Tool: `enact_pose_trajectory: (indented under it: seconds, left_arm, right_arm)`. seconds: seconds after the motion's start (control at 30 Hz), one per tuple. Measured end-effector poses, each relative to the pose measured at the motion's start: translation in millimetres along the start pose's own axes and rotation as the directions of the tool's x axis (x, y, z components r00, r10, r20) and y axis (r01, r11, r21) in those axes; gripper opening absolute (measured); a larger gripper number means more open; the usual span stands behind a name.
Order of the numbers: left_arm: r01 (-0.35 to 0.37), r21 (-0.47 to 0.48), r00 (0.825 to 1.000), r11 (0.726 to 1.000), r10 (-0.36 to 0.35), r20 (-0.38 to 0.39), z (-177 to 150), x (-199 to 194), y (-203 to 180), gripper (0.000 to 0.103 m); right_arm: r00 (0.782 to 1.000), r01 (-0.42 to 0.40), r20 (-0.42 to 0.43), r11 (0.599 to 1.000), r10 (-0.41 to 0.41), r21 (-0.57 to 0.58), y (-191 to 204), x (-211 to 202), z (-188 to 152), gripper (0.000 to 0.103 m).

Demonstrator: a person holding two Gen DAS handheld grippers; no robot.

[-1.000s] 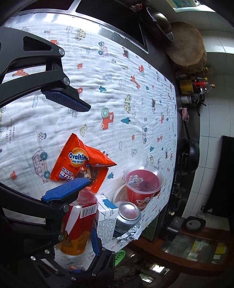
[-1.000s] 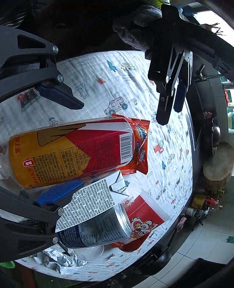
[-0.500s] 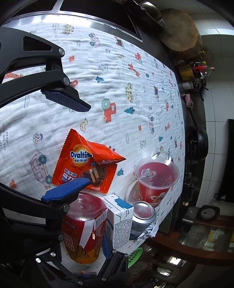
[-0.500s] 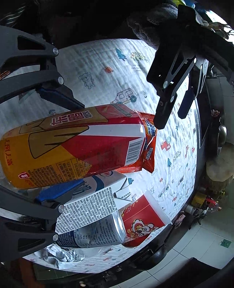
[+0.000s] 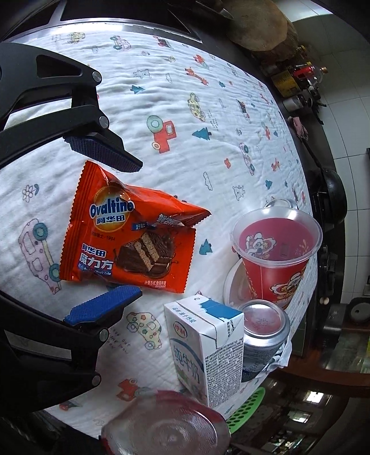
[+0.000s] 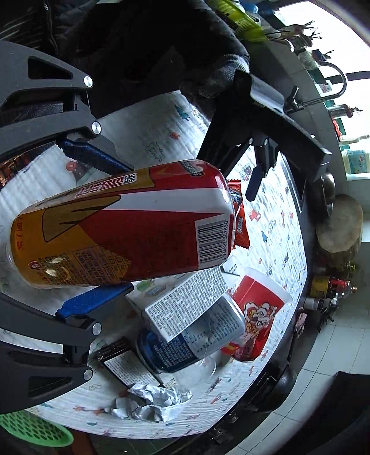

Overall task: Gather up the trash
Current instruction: 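Grasp the orange Ovaltine packet with the left tool while the right tool lifts the bottle, then drop the bottle into the green basket with the right tool while the left tool carries the packet toward it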

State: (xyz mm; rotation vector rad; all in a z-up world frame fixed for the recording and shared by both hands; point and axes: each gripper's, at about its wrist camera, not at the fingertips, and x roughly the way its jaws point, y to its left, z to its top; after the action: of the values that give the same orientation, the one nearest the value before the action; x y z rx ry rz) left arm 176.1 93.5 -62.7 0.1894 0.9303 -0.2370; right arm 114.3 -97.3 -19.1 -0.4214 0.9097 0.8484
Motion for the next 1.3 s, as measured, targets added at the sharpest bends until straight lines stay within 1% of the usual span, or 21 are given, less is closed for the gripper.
enact_pose_trajectory:
  seconds: [0.1,0.27,0.3,0.4,0.53,0.57,0.6,0.9,1.17,1.23,1.3]
  left_arm:
    - [-0.019,0.017,1.000,1.000,0.020,-0.018,1.0,9.2,-3.6,0.082]
    - [-0.048,0.035,0.999,0.998,0.048,-0.011,3.0,7.2,-10.4,0.079]
    - [-0.053,0.041,0.999,0.998,0.053,-0.010,2.4,7.1,-12.9,0.077]
    - [-0.055,0.046,0.998,0.997,0.055,-0.004,1.7,5.4,-17.6,0.065]
    - [-0.073,0.041,0.997,0.997,0.073,0.008,-0.6,0.5,-20.6,0.059]
    - [-0.068,0.034,0.998,0.997,0.068,0.012,-2.1,-1.3,-20.8,0.058]
    - [-0.065,0.026,0.998,0.998,0.064,0.013,-3.2,-2.8,-20.3,0.053]
    - [-0.038,-0.037,0.999,0.999,0.039,0.035,-11.2,-20.4,-16.1,0.042]
    - [0.005,-0.090,0.998,0.996,0.001,0.064,-14.9,-41.7,-12.1,0.039]
    - [0.030,-0.110,0.997,0.993,-0.022,0.076,-15.3,-49.0,-11.0,0.039]
    - [0.041,-0.123,0.995,0.992,-0.030,0.091,-15.3,-57.4,-11.0,0.039]
  right_arm:
    - [1.000,0.014,0.022,0.999,-0.015,0.049,-11.5,-12.0,-6.4,0.073]
    - [0.997,0.032,0.063,0.991,-0.040,0.131,-30.3,-32.5,-19.6,0.072]
    - [0.996,0.038,0.071,0.989,-0.048,0.145,-34.4,-35.7,-22.2,0.072]
    - [0.994,0.047,0.091,0.979,-0.066,0.197,-50.2,-43.8,-29.6,0.072]
    - [0.991,0.051,0.110,0.966,-0.081,0.252,-64.7,-52.1,-40.3,0.072]
    - [0.990,0.053,0.114,0.964,-0.085,0.262,-67.5,-53.6,-41.9,0.072]
    - [0.989,0.052,0.120,0.960,-0.088,0.275,-70.8,-56.1,-44.7,0.072]
    - [0.980,0.057,0.157,0.929,-0.122,0.367,-98.6,-71.4,-64.7,0.072]
    - [0.969,0.080,0.178,0.894,-0.174,0.441,-123.6,-90.3,-86.6,0.072]
    - [0.964,0.089,0.183,0.882,-0.194,0.463,-131.7,-97.3,-93.1,0.072]
    - [0.958,0.101,0.187,0.868,-0.217,0.487,-140.3,-104.9,-100.1,0.072]
